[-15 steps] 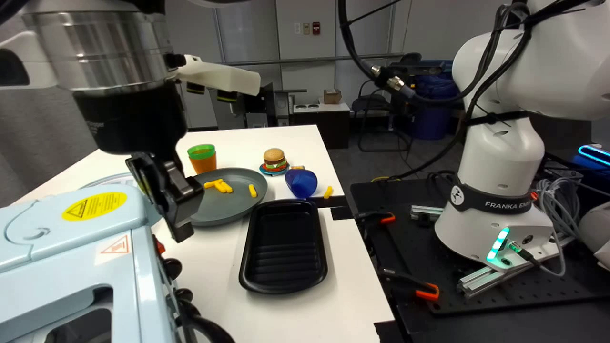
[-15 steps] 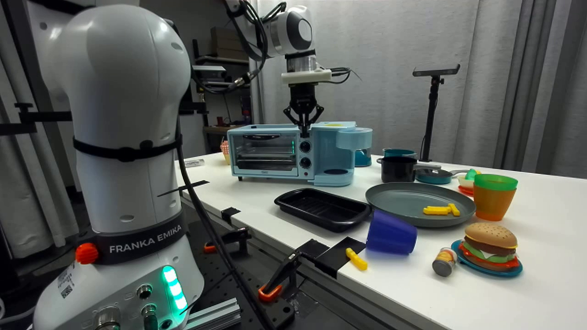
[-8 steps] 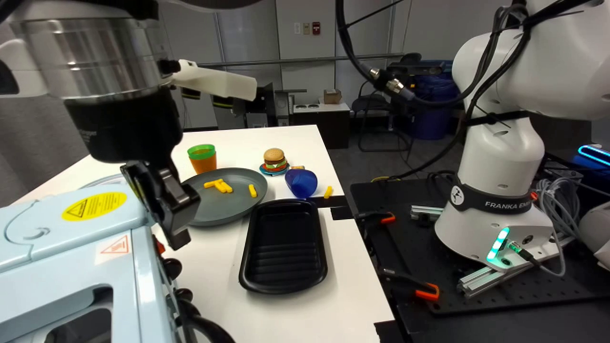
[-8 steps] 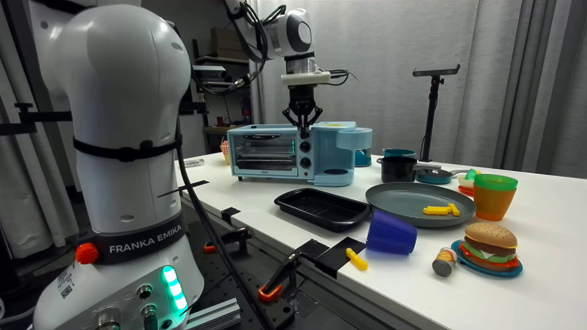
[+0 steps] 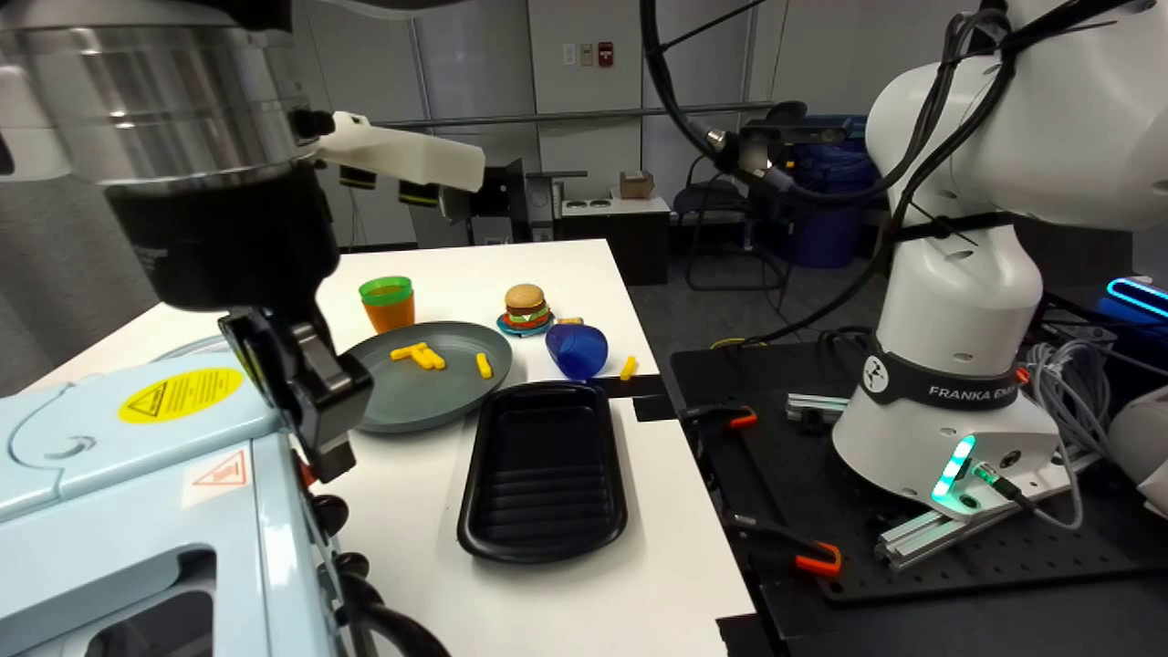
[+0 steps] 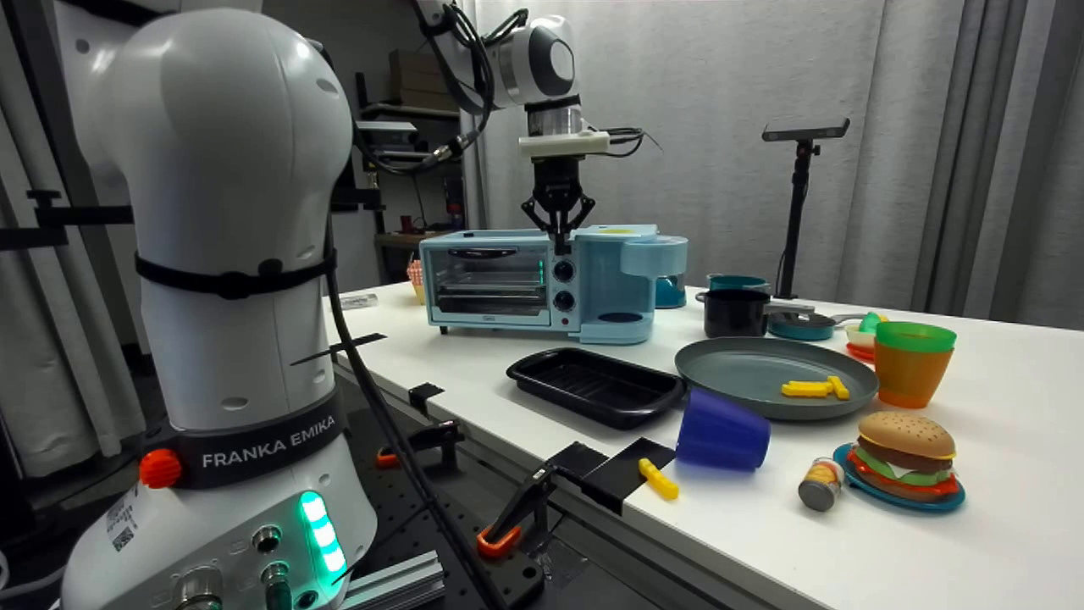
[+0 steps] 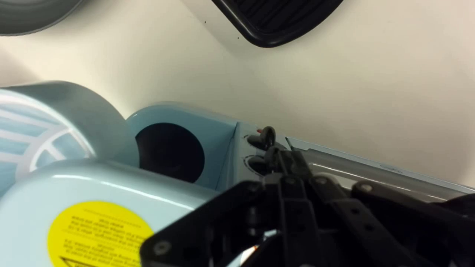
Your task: Turn the topmost black button on the blue machine
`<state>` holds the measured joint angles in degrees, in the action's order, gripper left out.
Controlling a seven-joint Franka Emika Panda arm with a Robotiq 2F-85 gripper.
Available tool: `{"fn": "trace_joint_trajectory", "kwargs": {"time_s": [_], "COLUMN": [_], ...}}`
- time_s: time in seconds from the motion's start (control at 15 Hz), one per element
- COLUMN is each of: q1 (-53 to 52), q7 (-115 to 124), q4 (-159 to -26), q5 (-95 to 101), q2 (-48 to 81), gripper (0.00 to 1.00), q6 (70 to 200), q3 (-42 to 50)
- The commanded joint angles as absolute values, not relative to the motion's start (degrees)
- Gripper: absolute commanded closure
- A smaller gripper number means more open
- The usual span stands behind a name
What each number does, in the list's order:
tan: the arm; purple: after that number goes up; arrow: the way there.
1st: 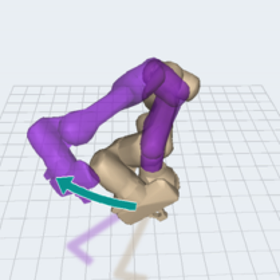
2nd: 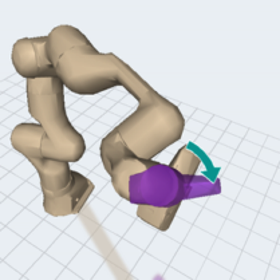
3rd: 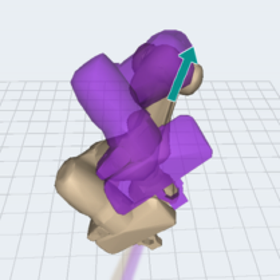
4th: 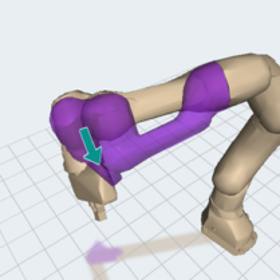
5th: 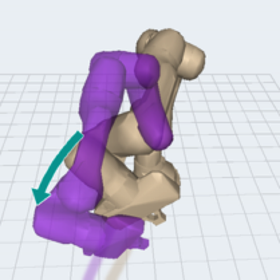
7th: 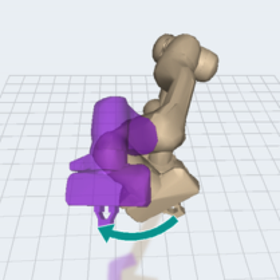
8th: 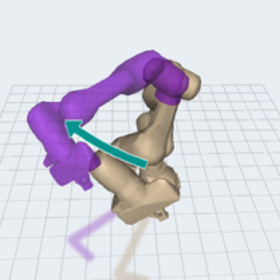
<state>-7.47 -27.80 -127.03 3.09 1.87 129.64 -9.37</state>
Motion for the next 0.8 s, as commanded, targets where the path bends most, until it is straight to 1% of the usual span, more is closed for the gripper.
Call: {"fn": "trace_joint_trajectory", "kwargs": {"time_s": [0.0, 0.4, 0.73], "q1": [-7.50, -7.42, -7.52], "q7": [-29.42, -31.77, -32.44], "q4": [-125.37, -125.60, -125.89], "q5": [0.17, -5.77, -6.22], "q2": [2.72, 1.97, 1.67], "gripper": [1.00, 1.00, 1.00], "q6": [130.83, 131.49, 131.82], "q3": [-9.09, -9.06, -9.09]}}
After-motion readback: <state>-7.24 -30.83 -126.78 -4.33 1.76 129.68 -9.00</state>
